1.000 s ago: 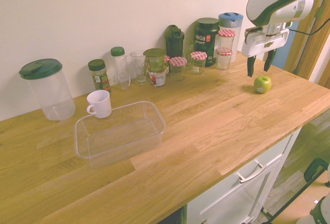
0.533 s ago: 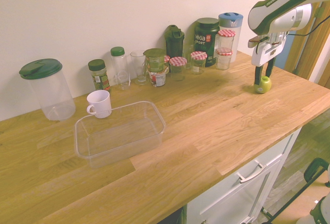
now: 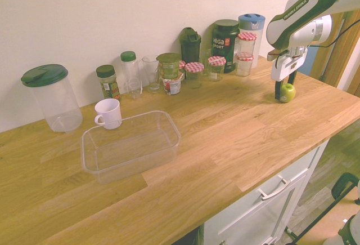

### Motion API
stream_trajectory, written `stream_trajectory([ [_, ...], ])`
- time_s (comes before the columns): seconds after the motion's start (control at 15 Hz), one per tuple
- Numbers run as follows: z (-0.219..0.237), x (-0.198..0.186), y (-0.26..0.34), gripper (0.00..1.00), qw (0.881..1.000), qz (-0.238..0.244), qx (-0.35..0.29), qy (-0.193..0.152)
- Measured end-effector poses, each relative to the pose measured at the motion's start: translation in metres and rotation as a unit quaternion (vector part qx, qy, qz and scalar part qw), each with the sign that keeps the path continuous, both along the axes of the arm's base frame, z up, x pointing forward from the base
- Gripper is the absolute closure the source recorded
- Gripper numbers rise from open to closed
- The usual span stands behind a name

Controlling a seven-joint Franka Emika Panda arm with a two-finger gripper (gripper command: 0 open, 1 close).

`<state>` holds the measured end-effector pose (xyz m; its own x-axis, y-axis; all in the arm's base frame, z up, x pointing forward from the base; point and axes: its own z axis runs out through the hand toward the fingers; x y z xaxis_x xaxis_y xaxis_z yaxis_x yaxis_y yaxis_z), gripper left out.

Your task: Put the apple into the container

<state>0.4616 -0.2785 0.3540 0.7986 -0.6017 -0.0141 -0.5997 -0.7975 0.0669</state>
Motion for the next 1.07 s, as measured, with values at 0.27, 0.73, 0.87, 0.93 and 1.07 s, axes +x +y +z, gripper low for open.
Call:
stream_trajectory([
  [0.27,-0.003,0.0,0.003,1.0,1.0,-0.002,0.005,-0.001],
  [0.73,0.002,0.003,0.01,1.0,1.0,-0.009,0.019,-0.011],
  [0.87,0.035,0.011,0.027,1.0,0.999,0.004,0.022,-0.025],
  [0.93,0.058,0.016,0.046,1.0,0.999,0.017,0.022,-0.035],
  [1.07,0.098,0.025,0.103,1.0,0.997,0.043,0.022,-0.052],
])
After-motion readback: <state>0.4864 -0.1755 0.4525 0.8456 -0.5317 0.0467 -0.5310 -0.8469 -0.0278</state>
